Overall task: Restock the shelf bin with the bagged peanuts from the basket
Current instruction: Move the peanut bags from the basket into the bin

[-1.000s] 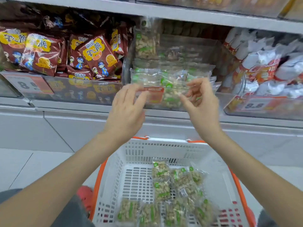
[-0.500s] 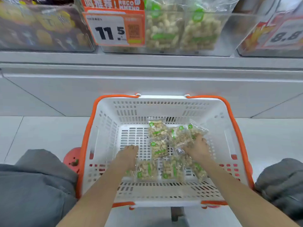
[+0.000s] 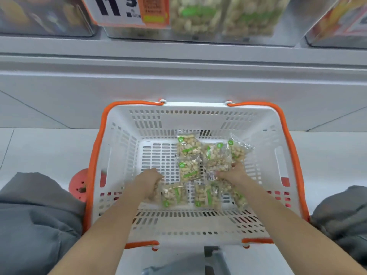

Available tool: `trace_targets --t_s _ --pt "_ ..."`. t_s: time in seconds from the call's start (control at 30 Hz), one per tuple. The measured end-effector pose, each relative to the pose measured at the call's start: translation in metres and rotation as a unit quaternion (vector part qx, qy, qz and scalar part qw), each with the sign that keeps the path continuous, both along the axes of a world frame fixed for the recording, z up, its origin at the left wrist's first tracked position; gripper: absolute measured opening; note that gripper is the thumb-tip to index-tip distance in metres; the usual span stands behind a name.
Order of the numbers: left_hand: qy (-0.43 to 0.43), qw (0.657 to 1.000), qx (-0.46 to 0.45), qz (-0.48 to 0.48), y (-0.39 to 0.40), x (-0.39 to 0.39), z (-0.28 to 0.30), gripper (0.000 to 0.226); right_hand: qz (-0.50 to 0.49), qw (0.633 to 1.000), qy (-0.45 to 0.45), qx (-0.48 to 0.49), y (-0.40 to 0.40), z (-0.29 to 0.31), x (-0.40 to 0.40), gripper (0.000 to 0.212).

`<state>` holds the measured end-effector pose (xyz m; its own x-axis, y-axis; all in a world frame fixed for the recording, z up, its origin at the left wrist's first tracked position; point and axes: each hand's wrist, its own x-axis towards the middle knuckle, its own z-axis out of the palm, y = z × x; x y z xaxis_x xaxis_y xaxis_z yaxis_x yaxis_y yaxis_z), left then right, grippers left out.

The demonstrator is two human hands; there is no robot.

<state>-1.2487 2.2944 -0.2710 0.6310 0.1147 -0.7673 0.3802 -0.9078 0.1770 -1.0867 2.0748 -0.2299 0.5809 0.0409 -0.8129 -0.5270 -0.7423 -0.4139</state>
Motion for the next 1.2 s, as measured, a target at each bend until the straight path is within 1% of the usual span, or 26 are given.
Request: trace_targets --t_s 0.07,0.17,0.23,0.3,0.37,0.43,0.5,0.53,0.57,0.6,0.63,0.67,0.7,0.77,0.8,0.83,0.87,0.9,0.93,1.0,1.03,1.07,1.1,1.13,1.17,1.2 --pt "-0.022 0.997 -0.030 0.071 0.001 -0.006 0.011 0.020 0.011 1.000 0.024 0.016 -0.006 0.014 -0.002 0.097" --pt "-0.079 0.981 -0.081 0.155 0.002 -0.005 0.035 0.036 0.083 0.996 0.033 0.013 -0.015 0.043 0.001 0.076" --pt "-0.109 0.955 -0.159 0.224 0.002 0.007 0.067 0.033 0.117 0.992 0.028 0.033 -0.015 0.067 0.005 0.074" --pt "-0.127 0.914 -0.240 0.302 0.004 0.025 0.111 0.030 0.147 0.986 0.007 0.079 -0.007 0.099 0.010 0.073" --pt "-0.133 0.873 -0.291 0.369 0.005 0.043 0.157 0.027 0.175 0.974 -0.068 0.126 0.004 0.132 0.016 0.070" --pt "-0.113 0.828 -0.334 0.435 0.009 0.056 0.198 0.018 0.198 0.953 -0.165 0.162 0.015 0.170 0.022 0.063" --pt "-0.071 0.753 -0.424 0.498 0.009 0.061 0.236 0.007 0.208 0.926 -0.241 0.204 0.022 0.214 0.021 0.050" --pt "-0.074 0.719 -0.455 0.520 0.010 0.061 0.253 0.005 0.208 0.910 -0.275 0.230 0.025 0.234 0.018 0.047" --pt "-0.087 0.691 -0.477 0.536 0.009 0.061 0.268 0.002 0.205 0.888 -0.317 0.262 0.026 0.252 0.012 0.044" --pt "-0.102 0.664 -0.497 0.549 0.008 0.060 0.281 0.005 0.205 0.857 -0.372 0.292 0.027 0.265 0.007 0.044" --pt "-0.115 0.643 -0.515 0.555 0.008 0.060 0.292 0.011 0.222 0.816 -0.430 0.317 0.027 0.276 0.002 0.047" --pt "-0.129 0.628 -0.527 0.559 0.007 0.060 0.303 0.016 0.264 0.774 -0.467 0.335 0.027 0.284 -0.004 0.051" --pt "-0.149 0.615 -0.536 0.559 0.008 0.061 0.311 0.022 0.321 0.736 -0.488 0.341 0.027 0.287 -0.009 0.057" --pt "-0.187 0.586 -0.559 0.556 0.008 0.060 0.324 0.034 0.450 0.679 -0.494 0.304 0.028 0.283 -0.018 0.064" --pt "-0.196 0.575 -0.572 0.551 0.008 0.058 0.329 0.044 0.491 0.662 -0.493 0.277 0.027 0.279 -0.022 0.066" --pt "-0.198 0.566 -0.588 0.543 0.009 0.057 0.332 0.056 0.504 0.659 -0.492 0.264 0.026 0.273 -0.023 0.067" --pt "-0.194 0.560 -0.605 0.532 0.008 0.057 0.336 0.066 0.498 0.667 -0.488 0.263 0.026 0.270 -0.024 0.069" --pt "-0.193 0.557 -0.619 0.520 0.007 0.058 0.339 0.073 0.482 0.674 -0.488 0.273 0.027 0.269 -0.024 0.072" --pt "-0.199 0.555 -0.628 0.508 0.005 0.059 0.343 0.070 0.466 0.681 -0.488 0.284 0.030 0.270 -0.023 0.073" --pt "-0.229 0.560 -0.632 0.485 -0.001 0.062 0.346 0.039 0.445 0.697 -0.474 0.304 0.033 0.275 -0.018 0.075" --pt "-0.254 0.580 -0.618 0.465 -0.002 0.063 0.342 0.033 0.436 0.708 -0.455 0.318 0.033 0.276 -0.015 0.077" --pt "-0.282 0.617 -0.588 0.440 -0.001 0.064 0.335 0.048 0.429 0.722 -0.430 0.332 0.032 0.277 -0.013 0.080" --pt "-0.308 0.661 -0.542 0.418 0.000 0.065 0.326 0.067 0.426 0.734 -0.402 0.344 0.031 0.276 -0.012 0.083" --pt "-0.331 0.690 -0.500 0.405 -0.001 0.065 0.320 0.080 0.427 0.744 -0.375 0.352 0.028 0.275 -0.011 0.087" --pt "-0.349 0.698 -0.476 0.406 -0.001 0.065 0.315 0.087 0.428 0.754 -0.350 0.355 0.025 0.272 -0.011 0.091" --pt "-0.356 0.692 -0.474 0.411 -0.003 0.066 0.313 0.088 0.421 0.767 -0.324 0.360 0.023 0.271 -0.011 0.095"
